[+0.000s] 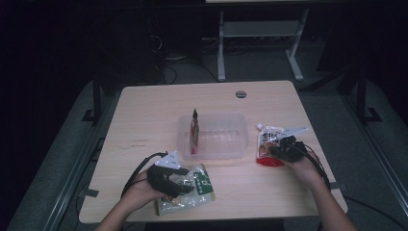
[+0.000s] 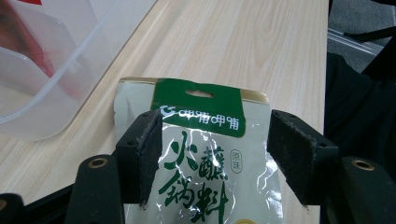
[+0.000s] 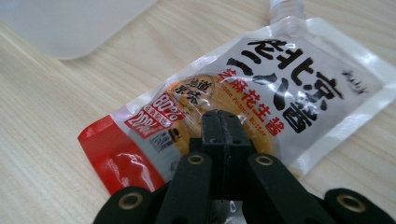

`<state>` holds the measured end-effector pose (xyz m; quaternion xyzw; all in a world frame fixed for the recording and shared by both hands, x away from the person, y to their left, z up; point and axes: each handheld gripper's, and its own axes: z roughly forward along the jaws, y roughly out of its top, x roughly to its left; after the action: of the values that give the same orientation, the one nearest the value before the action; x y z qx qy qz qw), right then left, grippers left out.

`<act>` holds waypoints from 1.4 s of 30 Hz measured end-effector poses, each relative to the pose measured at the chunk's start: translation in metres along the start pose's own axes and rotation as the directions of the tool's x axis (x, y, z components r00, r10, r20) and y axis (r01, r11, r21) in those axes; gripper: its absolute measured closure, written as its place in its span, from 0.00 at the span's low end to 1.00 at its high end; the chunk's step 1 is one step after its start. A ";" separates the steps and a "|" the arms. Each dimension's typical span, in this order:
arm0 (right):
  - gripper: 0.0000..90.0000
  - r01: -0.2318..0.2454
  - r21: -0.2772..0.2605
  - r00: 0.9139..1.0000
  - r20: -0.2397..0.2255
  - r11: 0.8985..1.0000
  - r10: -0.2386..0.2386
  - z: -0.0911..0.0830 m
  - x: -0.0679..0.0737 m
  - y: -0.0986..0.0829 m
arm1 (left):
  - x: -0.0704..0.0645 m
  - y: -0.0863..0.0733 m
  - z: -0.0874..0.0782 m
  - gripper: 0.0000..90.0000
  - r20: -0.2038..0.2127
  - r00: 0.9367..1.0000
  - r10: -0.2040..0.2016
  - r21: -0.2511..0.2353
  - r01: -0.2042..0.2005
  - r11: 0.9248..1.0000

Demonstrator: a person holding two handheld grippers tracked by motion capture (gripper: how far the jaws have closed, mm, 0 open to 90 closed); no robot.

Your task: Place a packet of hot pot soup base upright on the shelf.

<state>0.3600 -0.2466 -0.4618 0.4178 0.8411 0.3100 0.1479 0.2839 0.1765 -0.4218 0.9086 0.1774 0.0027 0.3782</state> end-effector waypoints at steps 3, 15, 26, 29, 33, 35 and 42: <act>1.00 0.012 0.009 1.000 0.002 1.000 -0.012 0.003 0.001 0.001 | 0.000 0.000 0.000 0.39 0.003 1.000 0.000 0.004 0.000 1.000; 1.00 0.018 0.043 0.998 -0.064 0.999 -0.015 -0.006 0.012 -0.005 | -0.002 -0.001 0.000 0.39 0.012 1.000 0.005 0.007 -0.005 1.000; 1.00 0.081 0.067 0.990 -0.123 0.995 -0.072 -0.022 0.040 -0.017 | -0.005 -0.001 0.005 0.39 0.021 1.000 0.013 0.025 -0.013 1.000; 1.00 0.086 0.073 0.986 -0.147 0.994 -0.074 -0.027 0.048 -0.020 | -0.005 -0.001 0.005 0.39 0.022 1.000 0.013 0.026 -0.013 1.000; 1.00 0.105 0.078 0.980 -0.175 0.991 -0.090 -0.032 0.061 -0.025 | -0.005 -0.001 0.005 0.39 0.022 1.000 0.015 0.026 -0.015 1.000; 1.00 0.124 0.077 0.976 -0.189 0.989 -0.108 -0.032 0.067 -0.026 | -0.005 -0.001 0.005 0.39 0.021 1.000 0.019 0.029 -0.019 0.999; 1.00 0.175 0.074 0.957 -0.248 0.982 -0.152 -0.025 0.088 -0.016 | -0.007 0.001 0.005 0.39 0.026 0.999 0.022 0.030 -0.023 0.999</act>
<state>0.2843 -0.1937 -0.4525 0.3125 0.8983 0.3047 0.0499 0.2786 0.1701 -0.4244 0.9162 0.1625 -0.0073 0.3663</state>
